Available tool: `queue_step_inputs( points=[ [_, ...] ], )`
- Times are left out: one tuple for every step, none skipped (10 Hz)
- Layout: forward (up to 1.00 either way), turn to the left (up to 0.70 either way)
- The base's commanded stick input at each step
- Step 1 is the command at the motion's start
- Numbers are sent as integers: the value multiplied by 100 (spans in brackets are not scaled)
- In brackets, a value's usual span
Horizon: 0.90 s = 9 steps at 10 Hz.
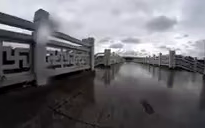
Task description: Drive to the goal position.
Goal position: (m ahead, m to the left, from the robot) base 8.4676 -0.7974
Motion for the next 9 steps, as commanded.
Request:
queue_step_inputs(
  points=[
    [45, -21],
    [45, -22],
    [45, -22],
    [45, -22],
    [45, -22],
    [45, -21],
    [45, -21],
    [45, -14],
    [45, 0]
  ],
)
